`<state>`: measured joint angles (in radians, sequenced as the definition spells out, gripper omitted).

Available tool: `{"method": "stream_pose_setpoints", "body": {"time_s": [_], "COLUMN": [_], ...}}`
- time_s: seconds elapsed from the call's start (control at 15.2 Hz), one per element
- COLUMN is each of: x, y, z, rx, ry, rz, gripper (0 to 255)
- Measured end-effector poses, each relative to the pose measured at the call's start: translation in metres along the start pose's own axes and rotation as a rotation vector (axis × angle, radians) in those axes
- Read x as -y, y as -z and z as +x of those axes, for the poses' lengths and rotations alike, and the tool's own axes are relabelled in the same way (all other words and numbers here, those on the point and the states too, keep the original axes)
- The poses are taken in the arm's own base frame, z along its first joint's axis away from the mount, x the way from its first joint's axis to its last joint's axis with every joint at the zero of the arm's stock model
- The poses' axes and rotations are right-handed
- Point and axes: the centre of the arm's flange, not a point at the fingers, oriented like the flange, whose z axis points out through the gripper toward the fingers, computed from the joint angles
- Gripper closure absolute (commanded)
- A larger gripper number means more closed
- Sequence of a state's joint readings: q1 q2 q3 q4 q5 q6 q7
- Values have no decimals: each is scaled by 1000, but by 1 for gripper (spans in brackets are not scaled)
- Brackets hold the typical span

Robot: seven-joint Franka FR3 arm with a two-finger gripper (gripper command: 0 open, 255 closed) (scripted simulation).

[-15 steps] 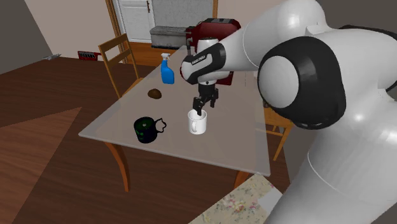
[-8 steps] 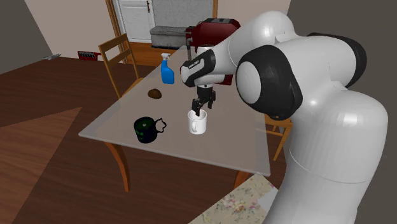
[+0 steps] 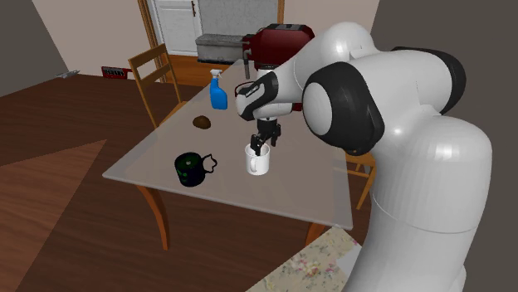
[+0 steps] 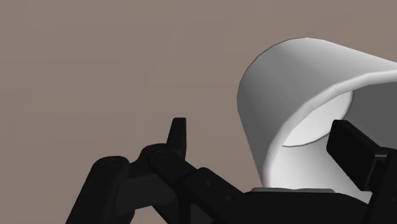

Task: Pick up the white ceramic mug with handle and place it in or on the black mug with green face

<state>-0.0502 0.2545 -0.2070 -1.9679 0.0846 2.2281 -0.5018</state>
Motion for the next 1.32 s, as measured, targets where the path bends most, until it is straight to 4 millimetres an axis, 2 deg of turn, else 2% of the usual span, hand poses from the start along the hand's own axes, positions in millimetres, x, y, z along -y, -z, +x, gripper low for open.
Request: {"method": "stream_pose_setpoints", "body": {"time_s": [0.2, 0.26, 0.92, 1.32], "x": [0, 0, 0, 0], "y": [0, 0, 0, 25], "z": [0, 0, 0, 1], "rx": [0, 0, 0, 0], "ry": [0, 0, 0, 0], "rz": [0, 0, 0, 0], "gripper": [0, 255, 255, 255]}}
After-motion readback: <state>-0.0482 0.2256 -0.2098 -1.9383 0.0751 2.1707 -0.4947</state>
